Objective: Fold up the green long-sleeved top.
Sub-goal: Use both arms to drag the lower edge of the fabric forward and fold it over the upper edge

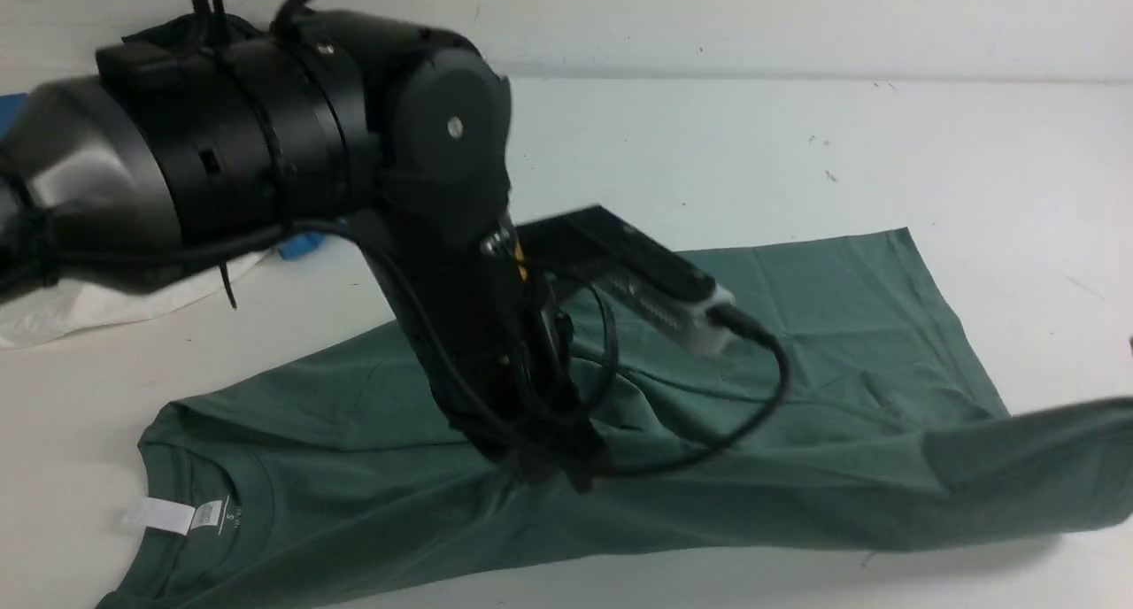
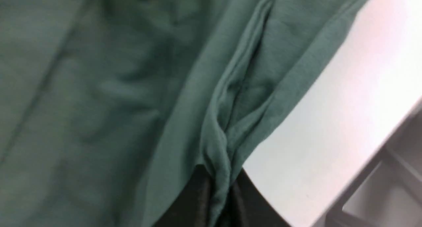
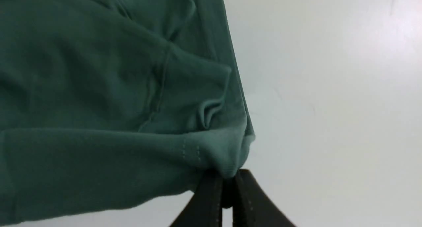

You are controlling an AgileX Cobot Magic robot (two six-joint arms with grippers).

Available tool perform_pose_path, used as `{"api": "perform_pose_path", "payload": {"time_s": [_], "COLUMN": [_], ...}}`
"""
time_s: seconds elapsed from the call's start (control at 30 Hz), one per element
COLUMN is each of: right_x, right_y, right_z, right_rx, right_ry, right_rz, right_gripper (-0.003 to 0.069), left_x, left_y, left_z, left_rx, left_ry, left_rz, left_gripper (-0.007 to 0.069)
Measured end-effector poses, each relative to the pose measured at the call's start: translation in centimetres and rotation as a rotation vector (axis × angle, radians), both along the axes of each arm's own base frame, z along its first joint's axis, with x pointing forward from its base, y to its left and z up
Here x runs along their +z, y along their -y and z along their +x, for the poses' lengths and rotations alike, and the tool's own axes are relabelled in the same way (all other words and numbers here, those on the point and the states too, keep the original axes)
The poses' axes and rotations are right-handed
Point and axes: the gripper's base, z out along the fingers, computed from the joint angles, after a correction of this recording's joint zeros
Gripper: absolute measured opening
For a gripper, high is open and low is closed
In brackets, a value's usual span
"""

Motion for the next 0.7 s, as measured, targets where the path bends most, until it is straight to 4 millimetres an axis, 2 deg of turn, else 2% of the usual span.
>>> {"api": "perform_pose_path", "payload": {"time_s": [0.03, 0.07, 0.13, 0.47, 0.5, 0.53, 0.7], "right_x": [0.1, 0.5, 0.6, -0.5, -0.5, -1.3, -4.9], "right_y": [0.0, 0.0, 0.0, -0.2, -0.2, -0.1, 0.0], "right_z": [0.2, 2.1, 3.2, 14.8, 15.1, 17.1, 21.5], "right_rx": [0.0, 0.007, 0.01, 0.044, 0.044, 0.046, 0.042], "right_ry": [0.0, 0.01, 0.012, 0.055, 0.056, 0.064, 0.044], "right_rz": [0.001, 0.006, 0.011, 0.101, 0.102, 0.107, 0.13], "right_gripper": [0.0015, 0.0015, 0.0015, 0.0015, 0.0015, 0.0015, 0.0015], "left_x": [0.1, 0.1, -0.1, -1.3, -1.5, -1.6, -3.8], "left_y": [-0.1, -1.0, -1.4, -4.1, -4.2, -4.4, -4.2], "left_z": [0.2, 2.0, 3.0, 11.6, 11.7, 13.0, 16.0], "left_rx": [0.005, 0.05, 0.07, 0.214, 0.217, 0.232, 0.241], "left_ry": [0.003, -0.003, -0.008, 0.01, 0.005, 0.02, 0.025], "left_rz": [-0.005, -0.024, -0.033, -0.109, -0.107, -0.117, -0.099], "left_gripper": [0.0027, 0.0027, 0.0027, 0.0027, 0.0027, 0.0027, 0.0027]}}
